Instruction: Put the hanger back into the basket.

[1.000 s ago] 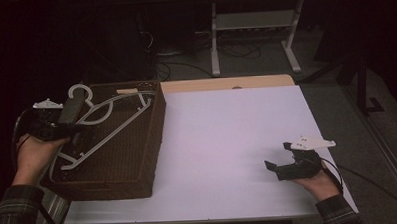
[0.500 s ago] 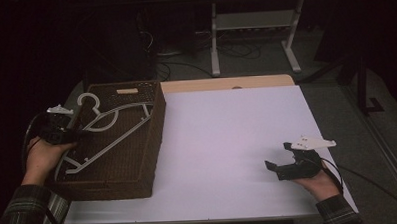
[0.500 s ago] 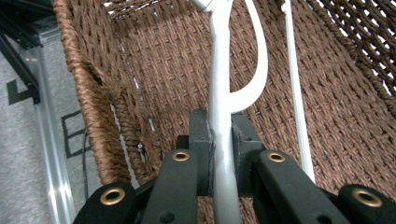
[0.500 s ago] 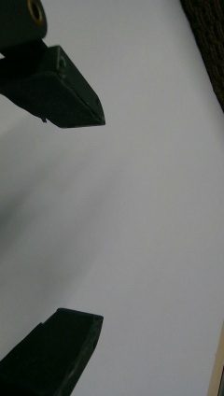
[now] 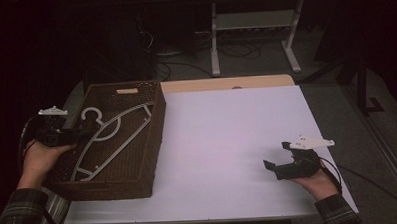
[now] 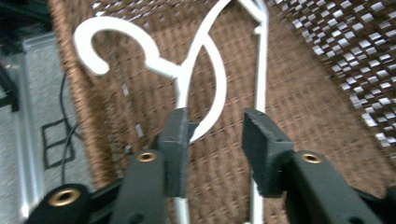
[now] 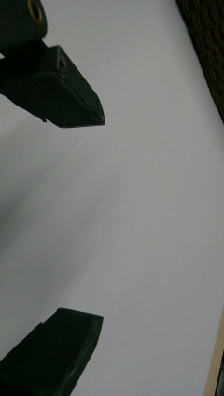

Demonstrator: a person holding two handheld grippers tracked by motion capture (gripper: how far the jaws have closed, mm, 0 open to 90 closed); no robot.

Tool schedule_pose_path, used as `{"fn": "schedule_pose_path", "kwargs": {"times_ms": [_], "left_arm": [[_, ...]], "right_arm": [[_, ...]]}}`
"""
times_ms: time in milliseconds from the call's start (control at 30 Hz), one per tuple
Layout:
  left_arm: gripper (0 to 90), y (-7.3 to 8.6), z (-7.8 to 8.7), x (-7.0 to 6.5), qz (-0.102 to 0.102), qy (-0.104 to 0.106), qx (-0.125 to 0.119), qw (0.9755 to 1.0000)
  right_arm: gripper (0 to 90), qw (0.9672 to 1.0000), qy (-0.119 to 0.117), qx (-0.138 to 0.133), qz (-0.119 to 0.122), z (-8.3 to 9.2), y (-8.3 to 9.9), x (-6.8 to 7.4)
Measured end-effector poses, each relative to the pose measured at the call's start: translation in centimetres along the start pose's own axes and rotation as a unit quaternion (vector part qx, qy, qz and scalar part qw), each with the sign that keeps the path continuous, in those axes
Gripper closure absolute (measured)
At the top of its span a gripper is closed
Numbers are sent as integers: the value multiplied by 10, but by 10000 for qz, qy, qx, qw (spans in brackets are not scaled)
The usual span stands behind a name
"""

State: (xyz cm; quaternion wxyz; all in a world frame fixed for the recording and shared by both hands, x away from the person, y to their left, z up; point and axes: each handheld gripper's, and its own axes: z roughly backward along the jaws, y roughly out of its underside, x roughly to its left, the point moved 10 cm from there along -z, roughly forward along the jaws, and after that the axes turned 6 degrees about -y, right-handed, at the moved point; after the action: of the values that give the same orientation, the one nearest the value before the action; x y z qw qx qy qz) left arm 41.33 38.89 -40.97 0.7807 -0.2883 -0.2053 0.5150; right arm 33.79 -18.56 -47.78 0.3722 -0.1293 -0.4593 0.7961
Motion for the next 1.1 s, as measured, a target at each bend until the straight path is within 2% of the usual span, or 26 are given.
{"fn": "schedule_pose_path", "kwargs": {"times_ms": [67, 167, 433, 600, 733, 967, 1100], "left_arm": [[537, -6, 3, -6, 61, 87, -135, 9999], [440, -13, 6, -17, 40, 166, -268, 9995], [273, -34, 7, -61, -294, 393, -520, 9974], [219, -49, 10, -93, -487, 623, -712, 9943], [198, -59, 10, -115, -632, 725, -813, 9920], [171, -71, 6, -151, -857, 896, -927, 9879], [164, -75, 3, -172, -974, 1056, -1006, 9845]], "right_arm": [[45, 10000, 3, -2, 7, 0, 0, 0], [45, 10000, -3, -9, 6, 1, 0, 0], [45, 10000, -17, -17, 17, 1, -1, 1], [47, 10000, -22, -21, 25, 1, -1, 1], [48, 10000, -39, -18, 31, 1, -1, 1], [48, 10000, -52, -32, 33, 2, -2, 1], [48, 10000, -65, -34, 26, 2, -2, 2]]}}
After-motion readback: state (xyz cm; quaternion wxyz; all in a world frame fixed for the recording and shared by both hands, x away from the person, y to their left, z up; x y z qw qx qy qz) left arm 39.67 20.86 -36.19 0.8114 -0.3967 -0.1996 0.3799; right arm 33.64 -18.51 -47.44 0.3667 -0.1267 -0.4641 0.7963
